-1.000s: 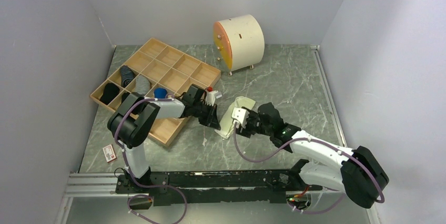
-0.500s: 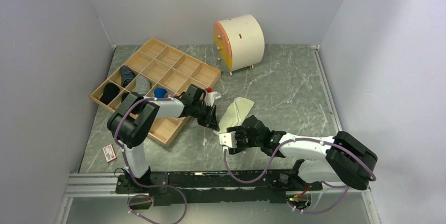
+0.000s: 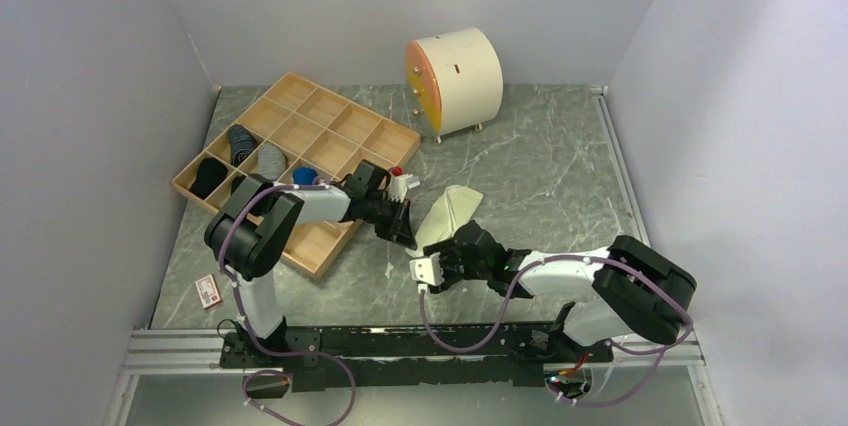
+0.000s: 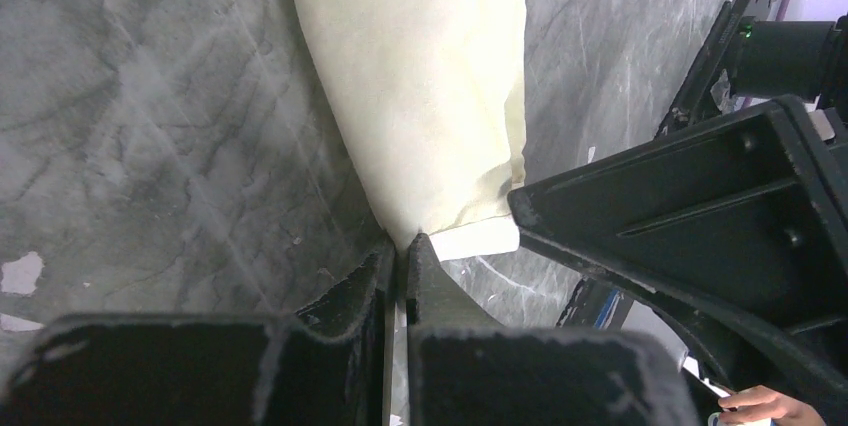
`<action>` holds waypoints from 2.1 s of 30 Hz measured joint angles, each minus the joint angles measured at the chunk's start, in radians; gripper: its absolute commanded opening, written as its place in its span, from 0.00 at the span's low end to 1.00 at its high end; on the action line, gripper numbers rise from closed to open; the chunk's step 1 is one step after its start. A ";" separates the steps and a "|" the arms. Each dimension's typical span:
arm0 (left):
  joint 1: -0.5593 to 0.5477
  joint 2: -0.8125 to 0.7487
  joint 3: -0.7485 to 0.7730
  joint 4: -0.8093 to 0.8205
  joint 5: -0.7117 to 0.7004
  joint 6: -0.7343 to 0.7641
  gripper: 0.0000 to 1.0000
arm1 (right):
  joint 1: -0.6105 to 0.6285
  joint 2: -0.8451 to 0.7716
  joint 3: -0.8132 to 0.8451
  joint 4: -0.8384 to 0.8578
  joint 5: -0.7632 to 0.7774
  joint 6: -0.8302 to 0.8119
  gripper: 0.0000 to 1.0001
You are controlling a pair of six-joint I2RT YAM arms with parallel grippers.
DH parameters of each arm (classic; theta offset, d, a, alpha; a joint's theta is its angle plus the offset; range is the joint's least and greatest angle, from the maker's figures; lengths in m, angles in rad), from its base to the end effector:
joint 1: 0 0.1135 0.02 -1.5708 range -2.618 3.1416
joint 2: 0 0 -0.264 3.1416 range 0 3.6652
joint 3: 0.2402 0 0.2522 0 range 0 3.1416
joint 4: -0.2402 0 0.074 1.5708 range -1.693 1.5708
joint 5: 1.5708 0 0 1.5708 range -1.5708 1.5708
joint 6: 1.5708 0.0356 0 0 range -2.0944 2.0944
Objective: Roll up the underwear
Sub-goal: Roll the underwear to the center of the board.
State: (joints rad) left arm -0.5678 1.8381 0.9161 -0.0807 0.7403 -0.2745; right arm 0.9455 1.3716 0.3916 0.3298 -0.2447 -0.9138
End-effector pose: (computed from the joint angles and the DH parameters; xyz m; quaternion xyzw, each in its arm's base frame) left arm 0.2733 -0.2028 0.1247 0.2311 0.8705 -0.4237 0.0965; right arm 0.1337 0.2000 0.1366 -0.7451 0.4884 0.1163 0.4391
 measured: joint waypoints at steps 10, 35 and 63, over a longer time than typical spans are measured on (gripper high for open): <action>0.006 0.005 0.001 0.000 0.014 0.000 0.05 | 0.031 0.026 0.000 0.030 0.009 -0.022 0.41; 0.011 0.005 -0.010 0.017 0.020 -0.021 0.18 | 0.051 0.070 0.002 0.079 0.089 -0.006 0.00; 0.048 -0.263 -0.120 0.099 -0.234 -0.266 0.54 | 0.025 0.070 -0.154 0.441 -0.023 0.757 0.00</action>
State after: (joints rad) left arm -0.5198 1.5749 0.7963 0.0185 0.5064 -0.5404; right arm 0.9703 1.4418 0.2375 0.7704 -0.2680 -0.1566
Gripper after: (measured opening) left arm 0.538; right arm 0.022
